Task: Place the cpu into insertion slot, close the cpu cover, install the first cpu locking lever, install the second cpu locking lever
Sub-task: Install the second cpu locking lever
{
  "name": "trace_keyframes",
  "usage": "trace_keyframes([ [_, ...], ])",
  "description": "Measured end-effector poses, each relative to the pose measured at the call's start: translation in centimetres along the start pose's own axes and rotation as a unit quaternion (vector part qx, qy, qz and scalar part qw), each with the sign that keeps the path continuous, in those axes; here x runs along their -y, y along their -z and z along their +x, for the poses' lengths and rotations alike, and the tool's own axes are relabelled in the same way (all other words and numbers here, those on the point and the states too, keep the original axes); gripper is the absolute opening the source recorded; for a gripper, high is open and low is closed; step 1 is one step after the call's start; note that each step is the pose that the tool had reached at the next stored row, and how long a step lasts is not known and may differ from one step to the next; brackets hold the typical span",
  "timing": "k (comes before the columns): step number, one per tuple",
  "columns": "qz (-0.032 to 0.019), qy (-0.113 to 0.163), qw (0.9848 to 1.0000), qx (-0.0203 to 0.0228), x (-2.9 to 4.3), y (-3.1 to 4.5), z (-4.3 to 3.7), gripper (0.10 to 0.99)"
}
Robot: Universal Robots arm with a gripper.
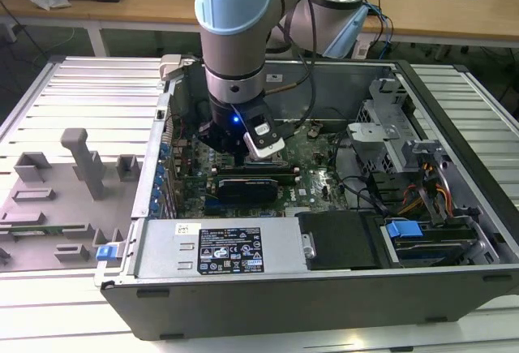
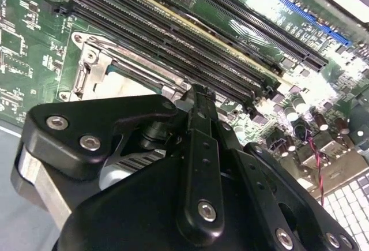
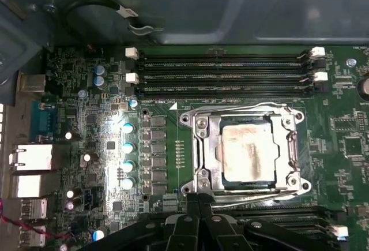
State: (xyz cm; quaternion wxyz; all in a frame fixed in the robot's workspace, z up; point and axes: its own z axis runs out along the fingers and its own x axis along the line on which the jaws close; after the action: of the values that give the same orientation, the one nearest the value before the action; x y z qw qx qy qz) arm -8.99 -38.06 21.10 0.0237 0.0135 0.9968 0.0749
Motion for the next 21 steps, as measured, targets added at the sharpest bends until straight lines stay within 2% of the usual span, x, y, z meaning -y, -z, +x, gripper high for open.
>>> trace_keyframes([
  [2,-0.0053,0.000,1.0000,-0.0001,0.07,-0.45,0.25,0.106],
  [4,-0.0076,0.000,1.0000,0.0000,0.11,-0.73,0.35,0.106],
  [15,-0.0085,0.000,1.0000,-0.0001,0.12,-1.18,0.42,0.106],
  [17,-0.0063,0.000,1.0000,0.0000,0.03,-0.54,0.39,0.106],
  [19,-0.0053,0.000,1.0000,0.0000,-0.02,-0.25,0.38,0.106],
  [21,-0.0038,0.000,1.0000,0.0000,-0.19,0.87,0.33,0.106],
])
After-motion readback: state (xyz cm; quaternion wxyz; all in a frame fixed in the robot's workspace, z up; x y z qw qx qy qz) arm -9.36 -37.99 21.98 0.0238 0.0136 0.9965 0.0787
